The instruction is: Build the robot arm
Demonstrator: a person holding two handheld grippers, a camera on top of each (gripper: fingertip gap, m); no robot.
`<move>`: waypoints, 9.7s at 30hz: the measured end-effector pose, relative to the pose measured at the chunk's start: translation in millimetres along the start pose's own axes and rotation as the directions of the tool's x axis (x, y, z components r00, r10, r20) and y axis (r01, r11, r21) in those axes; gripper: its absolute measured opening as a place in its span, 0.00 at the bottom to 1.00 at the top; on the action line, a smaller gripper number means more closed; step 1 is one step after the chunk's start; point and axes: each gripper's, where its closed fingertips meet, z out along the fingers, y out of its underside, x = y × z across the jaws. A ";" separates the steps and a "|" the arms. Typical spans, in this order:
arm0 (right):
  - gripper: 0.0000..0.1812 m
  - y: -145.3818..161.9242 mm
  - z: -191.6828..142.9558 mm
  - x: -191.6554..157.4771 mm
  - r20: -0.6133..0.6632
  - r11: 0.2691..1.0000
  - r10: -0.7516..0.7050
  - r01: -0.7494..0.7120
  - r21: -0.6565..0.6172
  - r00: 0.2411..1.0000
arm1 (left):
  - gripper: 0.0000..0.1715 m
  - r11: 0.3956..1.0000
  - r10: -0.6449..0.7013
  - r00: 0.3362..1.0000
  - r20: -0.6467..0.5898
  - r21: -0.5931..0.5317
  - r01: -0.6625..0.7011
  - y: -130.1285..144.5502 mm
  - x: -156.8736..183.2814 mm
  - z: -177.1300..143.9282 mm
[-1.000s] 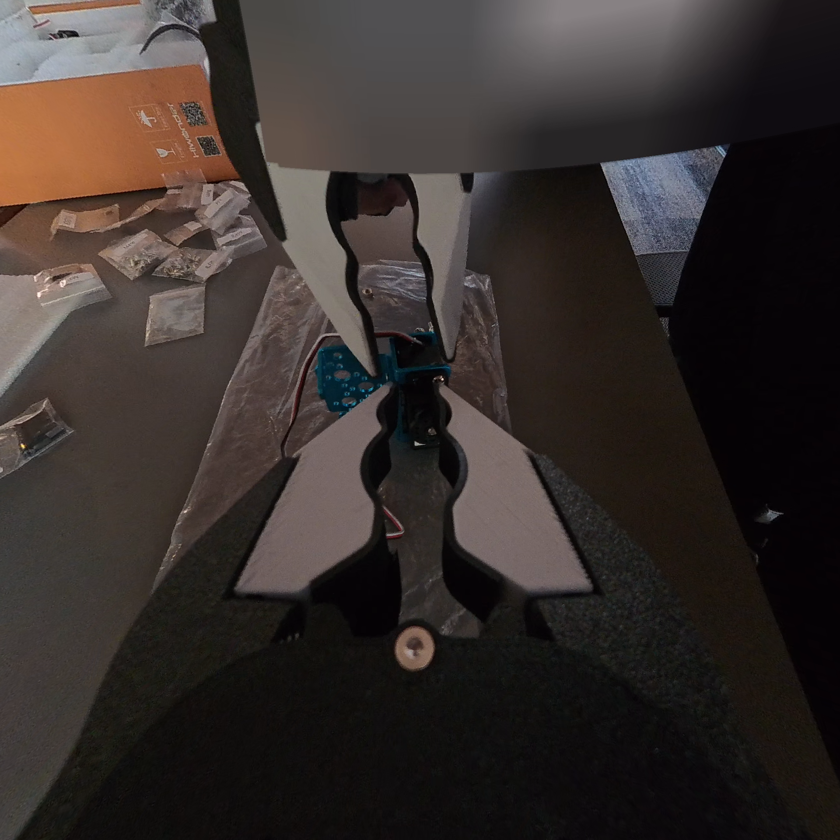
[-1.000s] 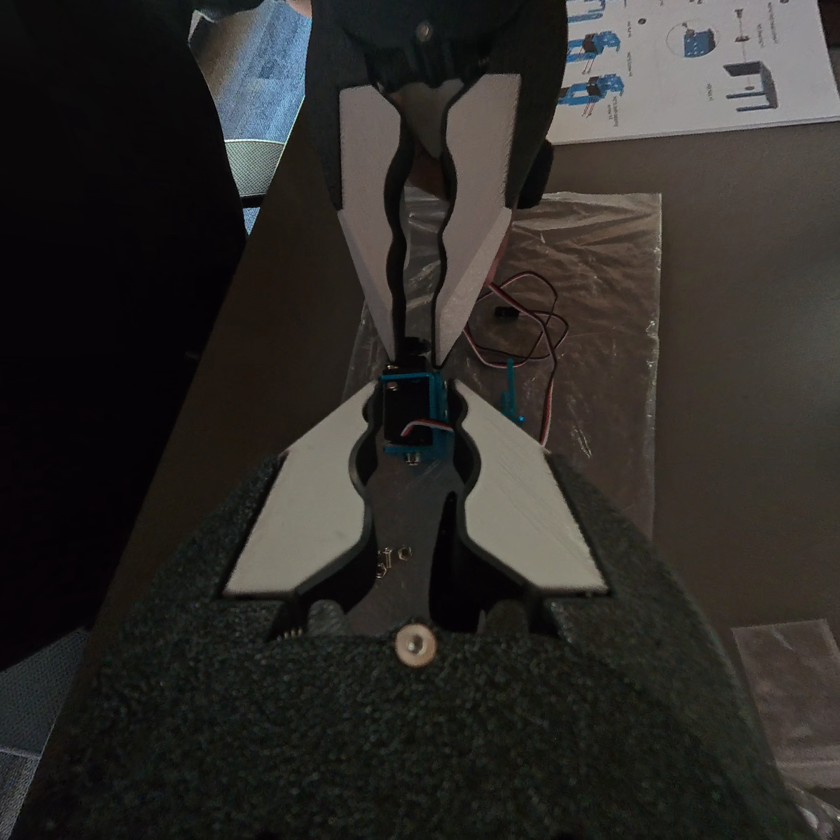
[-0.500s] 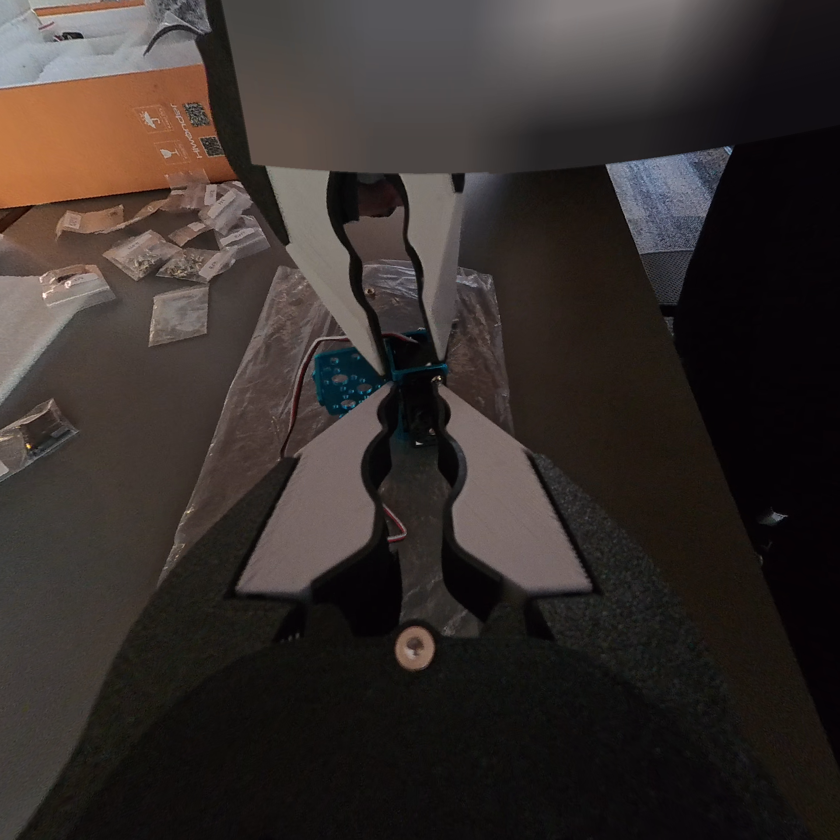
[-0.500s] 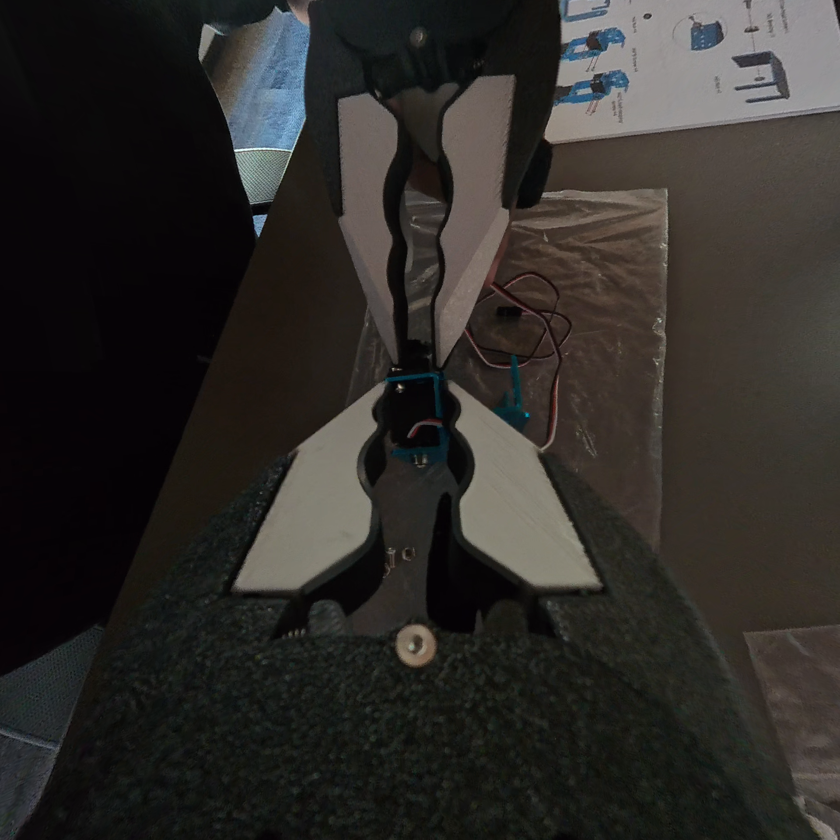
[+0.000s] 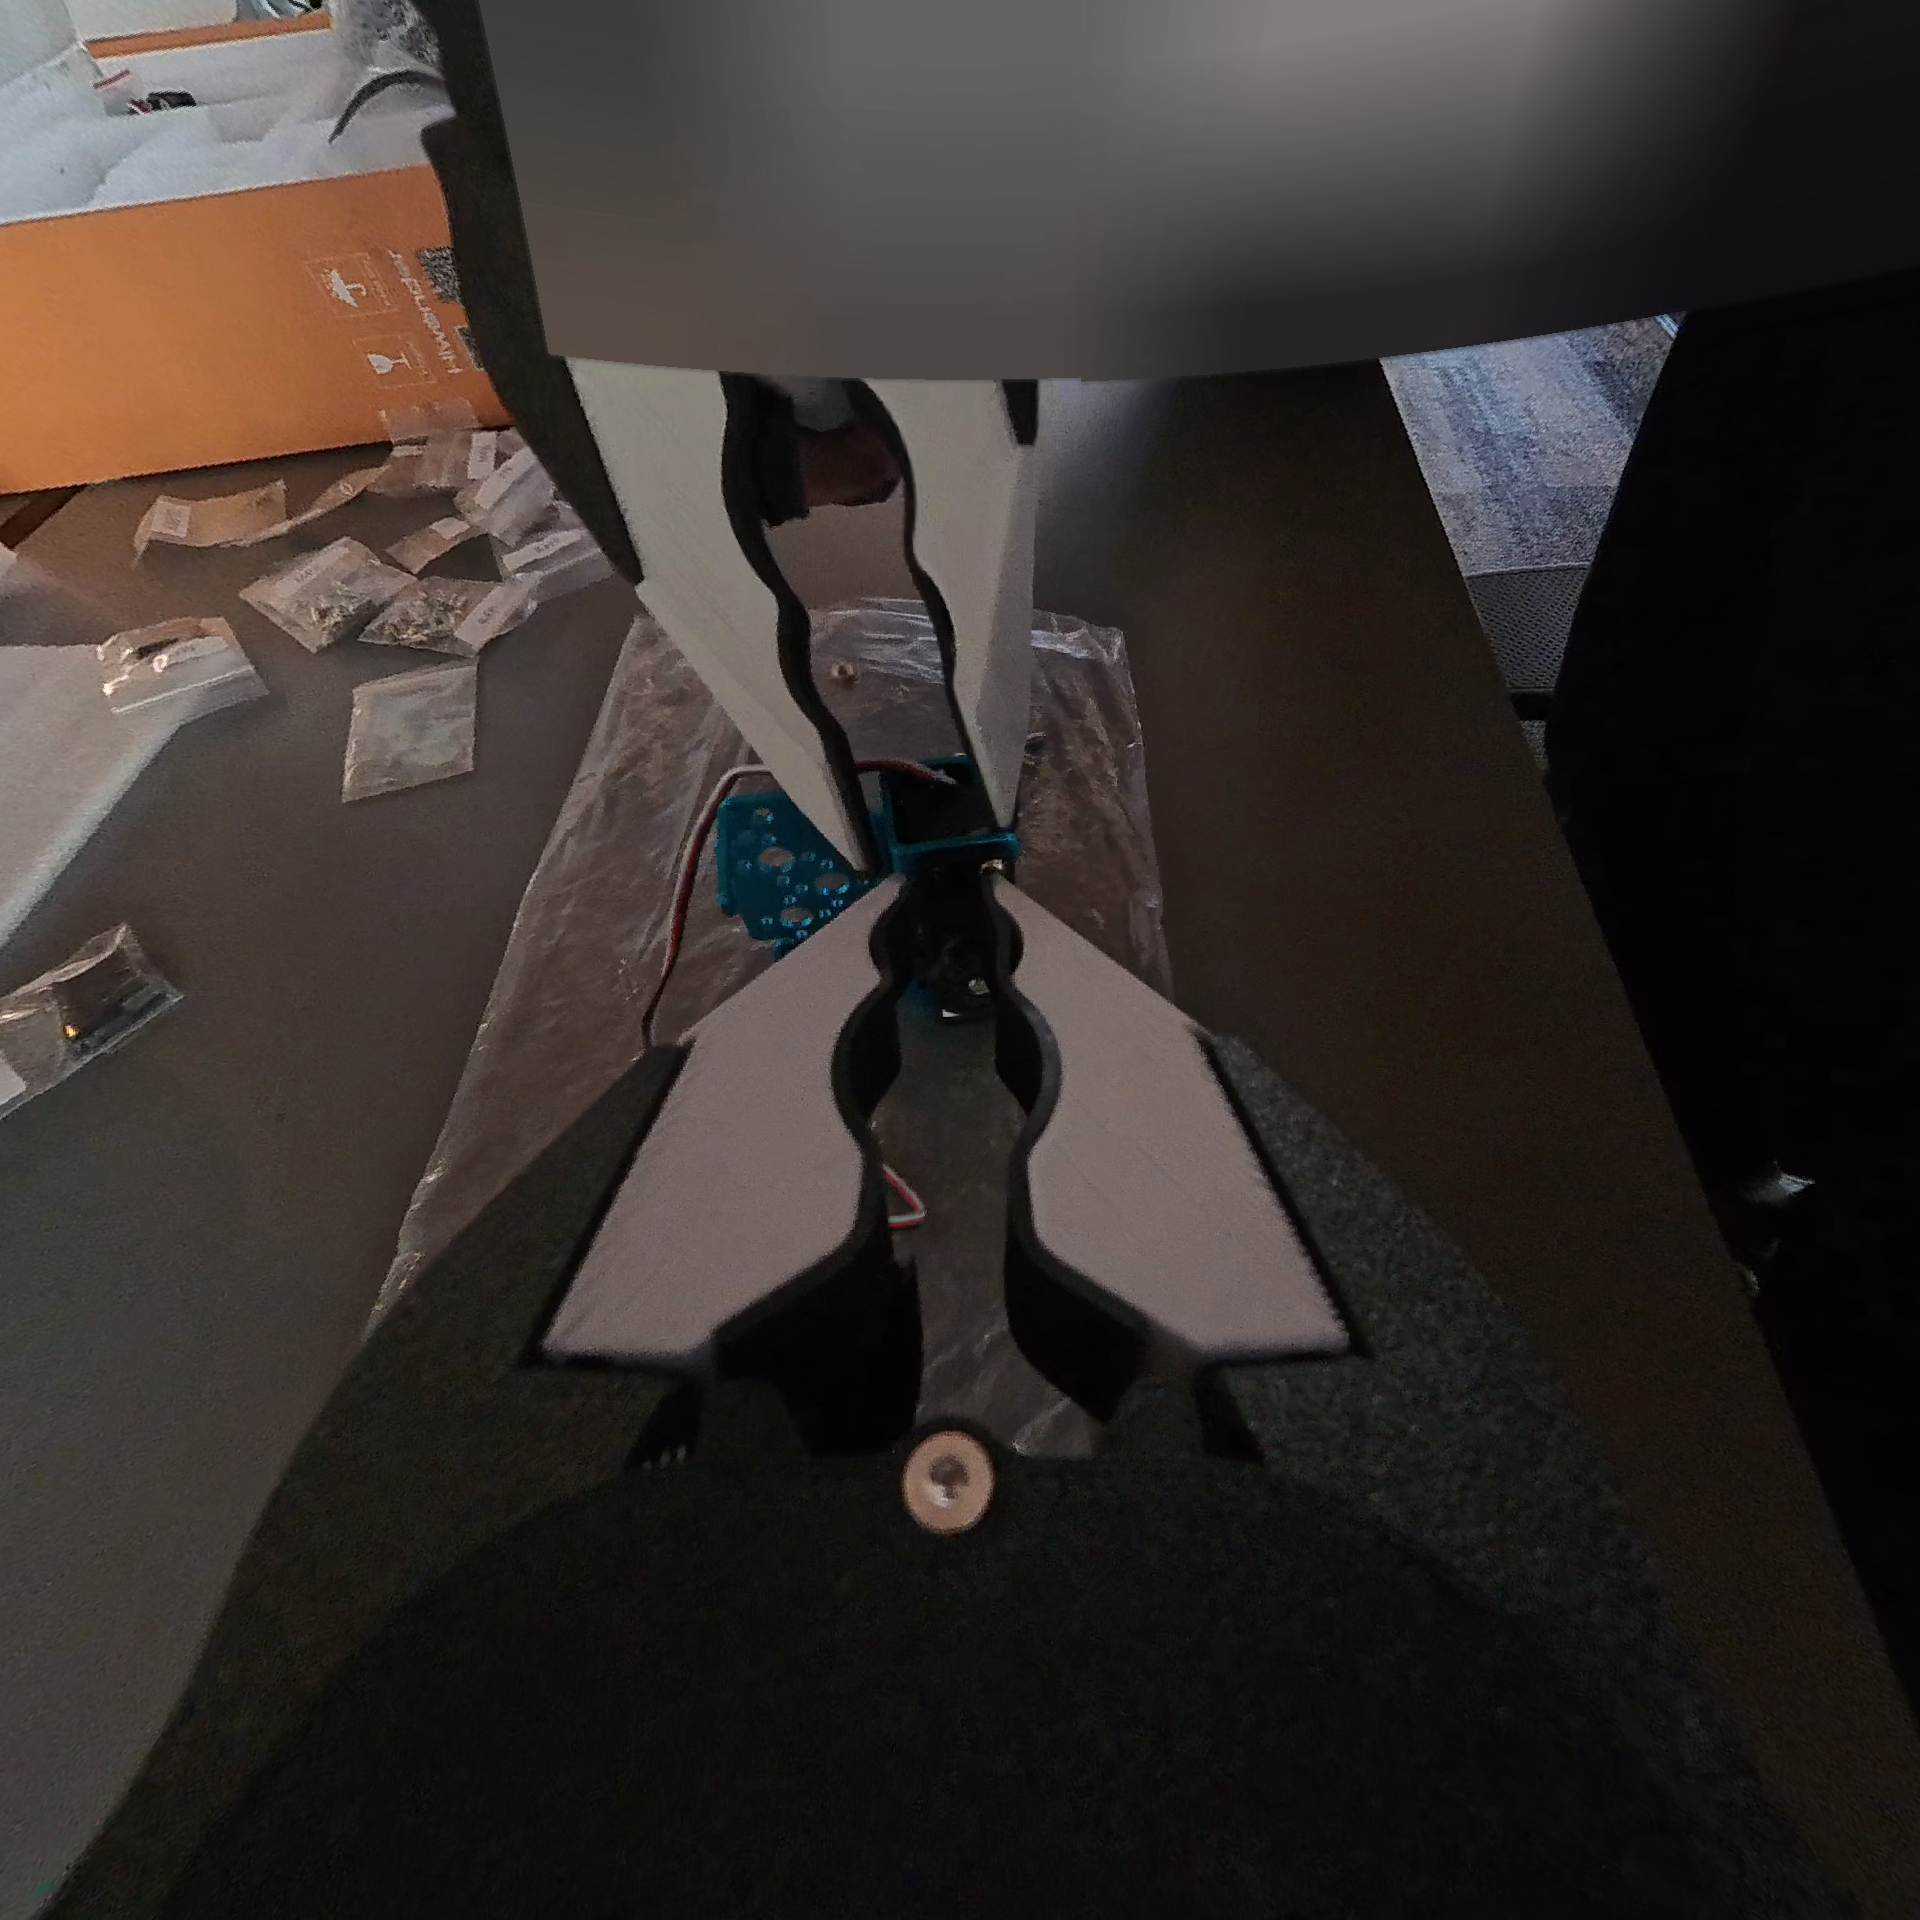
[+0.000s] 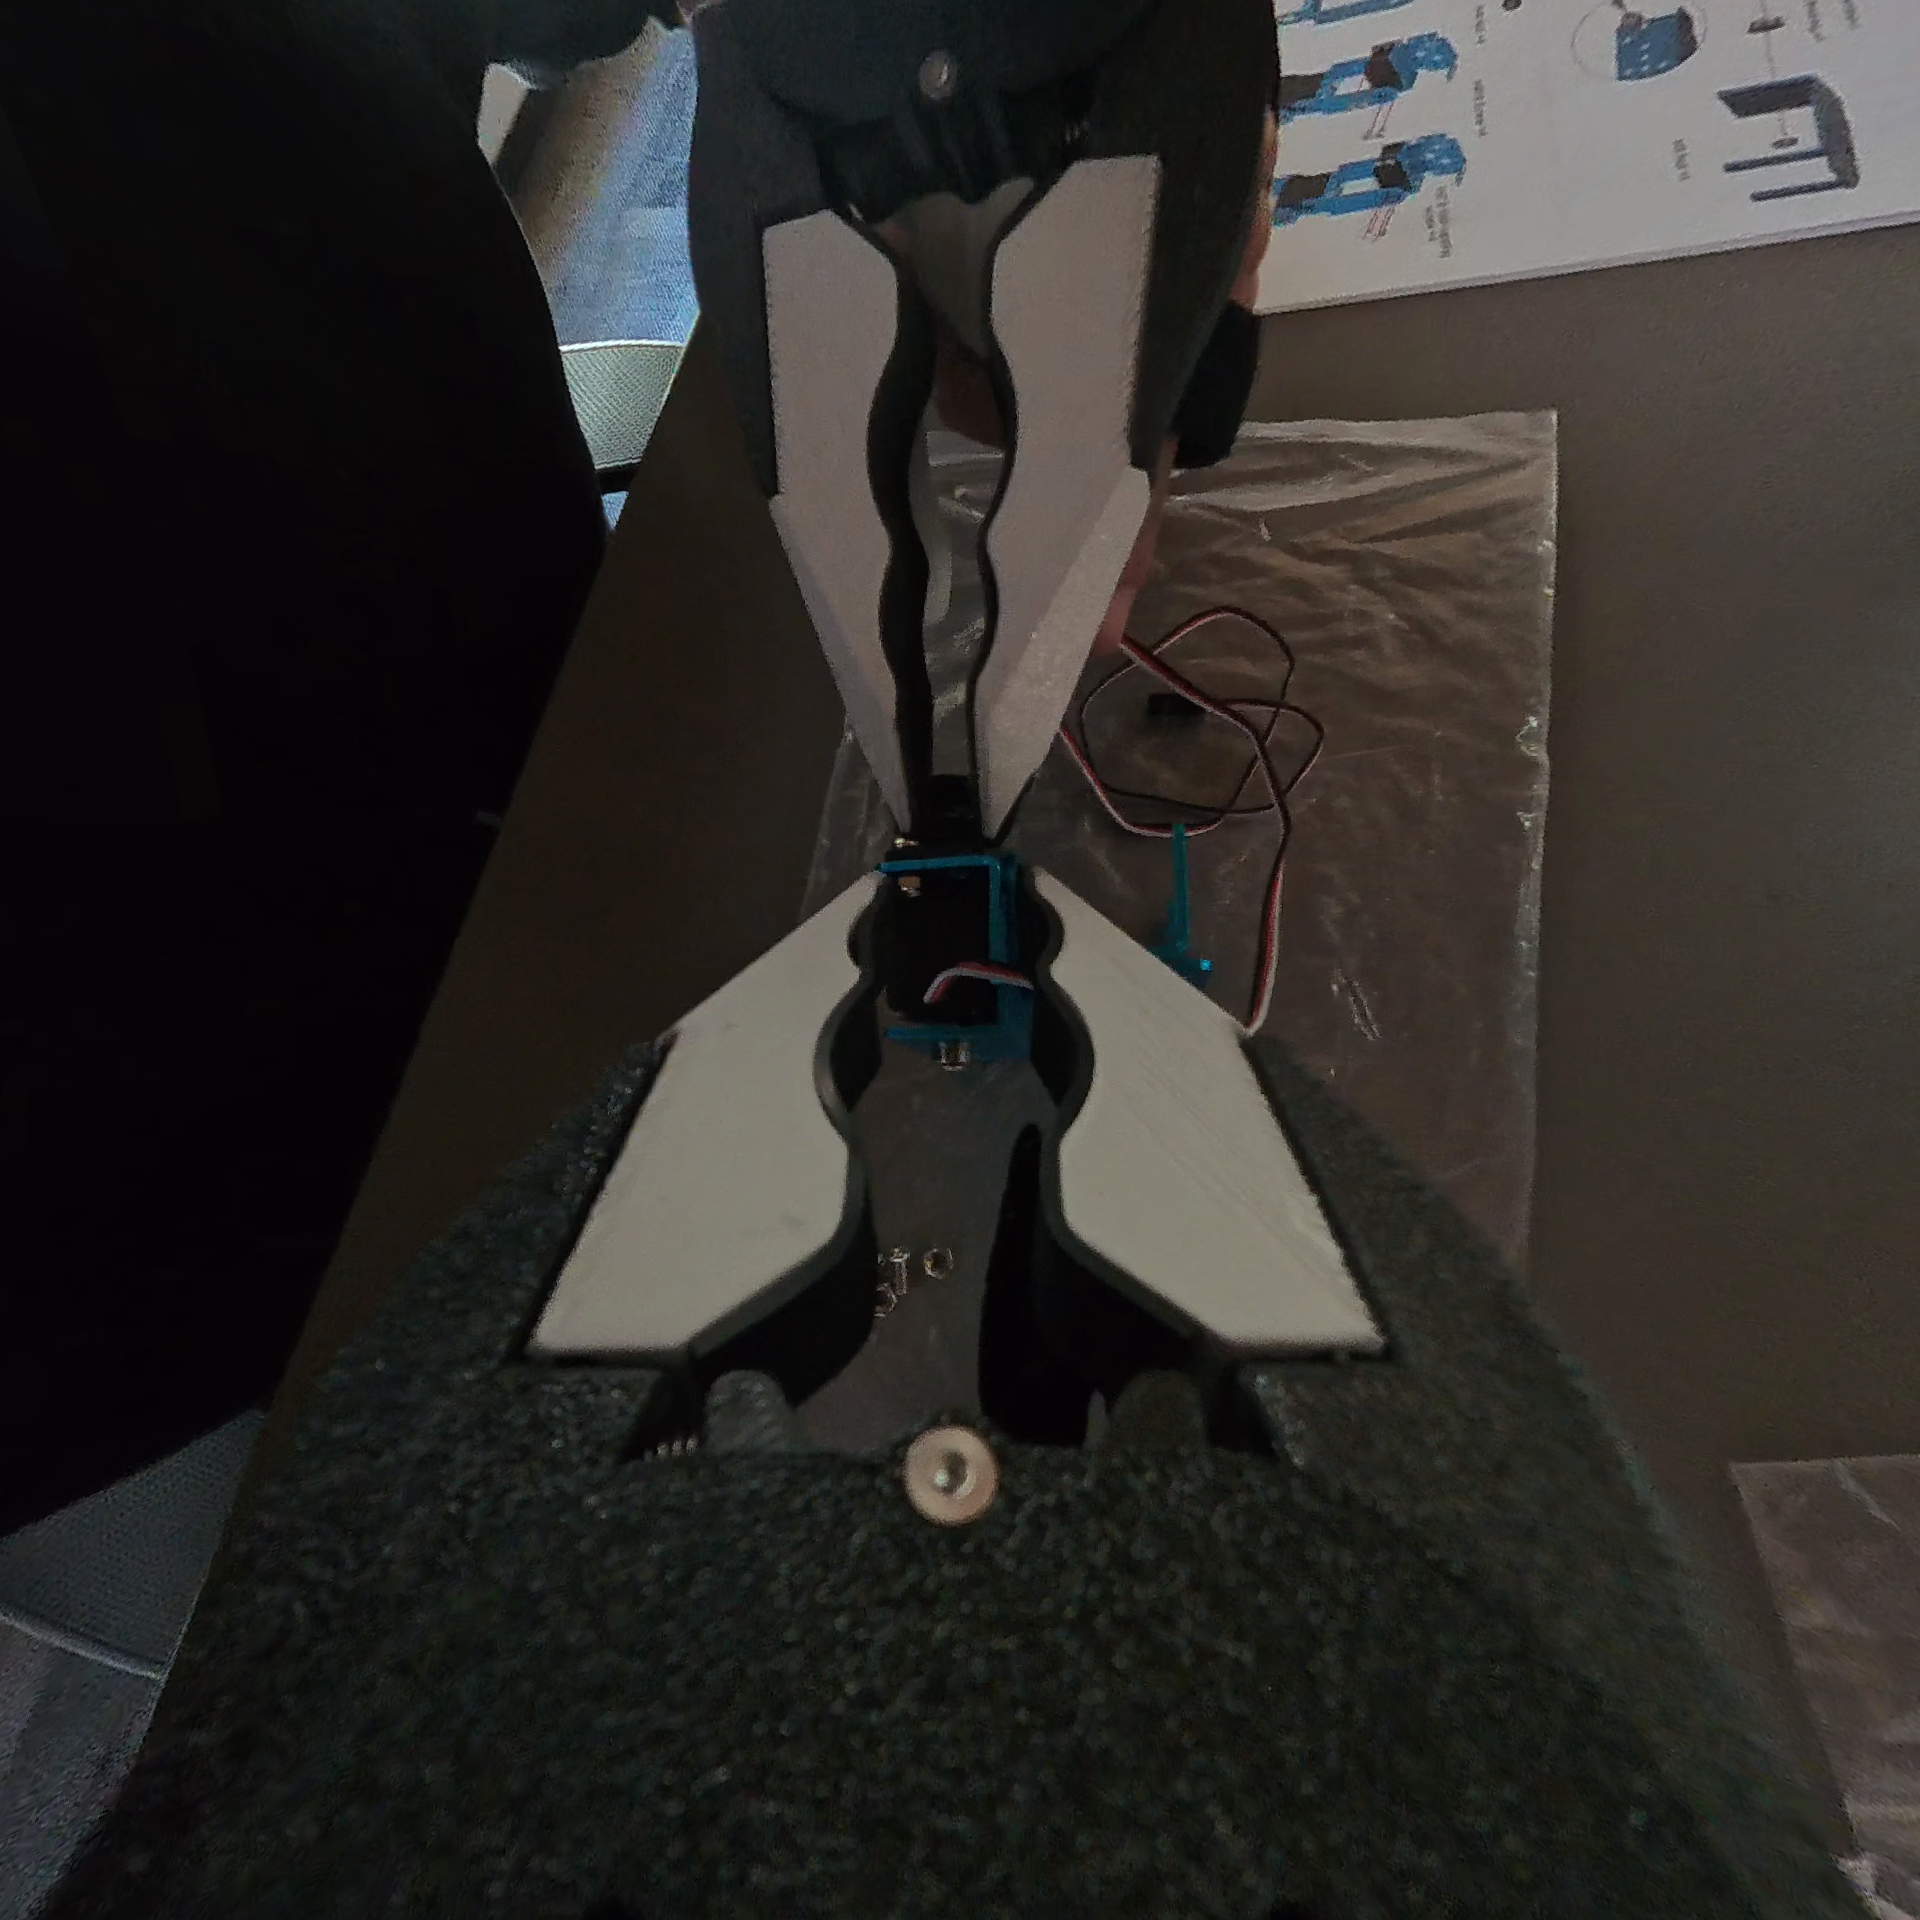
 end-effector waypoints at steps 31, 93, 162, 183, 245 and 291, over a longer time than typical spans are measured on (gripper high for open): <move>0.16 -4.7 -8.0 7.2 -0.001 0.996 0.085 -0.085 0.007 0.996 | 0.05 1.000 0.018 0.999 0.049 -0.017 -0.017 -1.9 -3.5 -1.3; 0.14 0.9 -4.6 -3.7 0.064 0.995 0.058 -0.063 0.080 0.996 | 0.07 0.972 0.019 0.573 0.819 -0.149 0.180 0.6 2.8 11.9; 0.17 1.4 -6.2 -8.2 0.136 0.997 0.010 -0.021 0.077 0.991 | 0.06 0.975 0.011 0.585 0.811 -0.139 0.174 -0.7 4.4 12.2; 0.17 7.8 -9.4 -4.4 0.126 0.990 -0.060 0.075 -0.120 0.990 | 0.05 0.975 0.018 0.591 0.806 -0.145 0.168 -1.5 3.2 13.9; 0.07 9.4 -9.0 -1.4 0.109 0.973 -0.056 0.078 -0.217 0.992 | 0.05 0.977 -0.005 0.615 0.789 -0.127 0.172 -3.1 6.6 19.1; 0.10 9.7 -10.1 -3.3 0.136 0.960 -0.041 0.077 -0.271 0.990 | 0.05 0.977 0.034 0.610 0.791 -0.156 0.148 -4.2 6.1 19.8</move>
